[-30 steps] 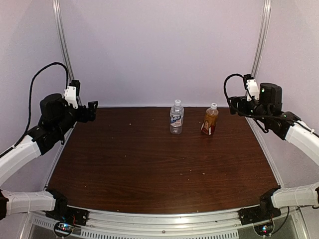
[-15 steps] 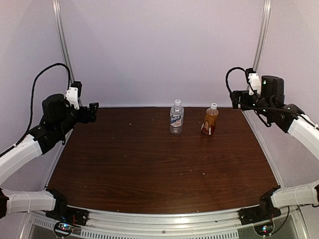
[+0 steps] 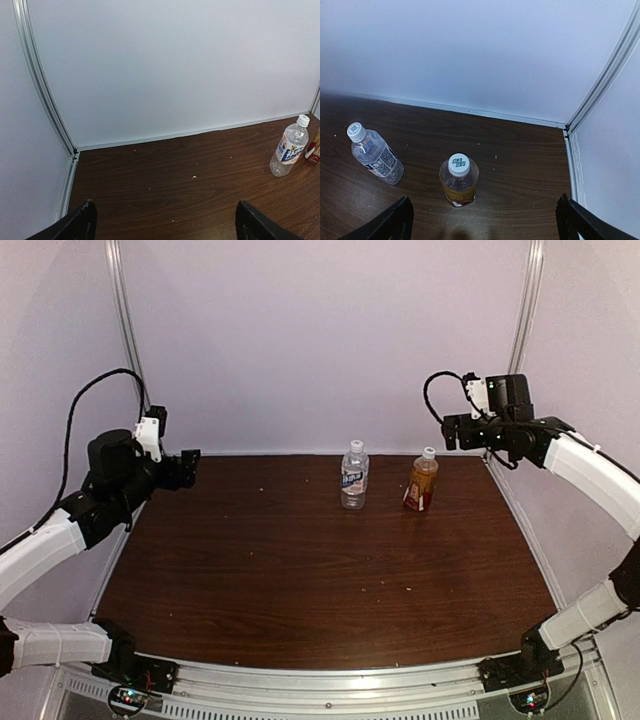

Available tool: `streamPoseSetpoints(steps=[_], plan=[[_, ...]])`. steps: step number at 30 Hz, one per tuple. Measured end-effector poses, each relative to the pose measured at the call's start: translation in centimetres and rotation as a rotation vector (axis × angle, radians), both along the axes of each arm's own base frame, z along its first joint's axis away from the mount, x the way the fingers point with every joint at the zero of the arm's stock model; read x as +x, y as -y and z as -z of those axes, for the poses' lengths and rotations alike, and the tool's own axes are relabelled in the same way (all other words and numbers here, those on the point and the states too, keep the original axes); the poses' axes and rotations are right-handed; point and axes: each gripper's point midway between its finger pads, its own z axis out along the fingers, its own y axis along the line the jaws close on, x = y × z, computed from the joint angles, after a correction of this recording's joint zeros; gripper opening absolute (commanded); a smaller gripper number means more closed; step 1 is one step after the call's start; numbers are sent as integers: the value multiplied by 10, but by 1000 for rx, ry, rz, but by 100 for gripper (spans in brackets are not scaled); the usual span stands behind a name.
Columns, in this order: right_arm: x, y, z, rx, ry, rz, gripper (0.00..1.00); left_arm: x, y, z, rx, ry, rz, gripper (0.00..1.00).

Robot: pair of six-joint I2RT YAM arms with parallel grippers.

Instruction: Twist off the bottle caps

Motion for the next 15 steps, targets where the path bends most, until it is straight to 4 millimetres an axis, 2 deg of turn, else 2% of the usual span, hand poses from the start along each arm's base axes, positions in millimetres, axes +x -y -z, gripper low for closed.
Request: streamPoseSetpoints(steps=[7,15], plan=[[35,-19,28,-13,-77,-32,99,1,2,3,1,-9,9,98],[69,-36,70,-21,-173,-54,89,2,4,5,0,-15,19,98]])
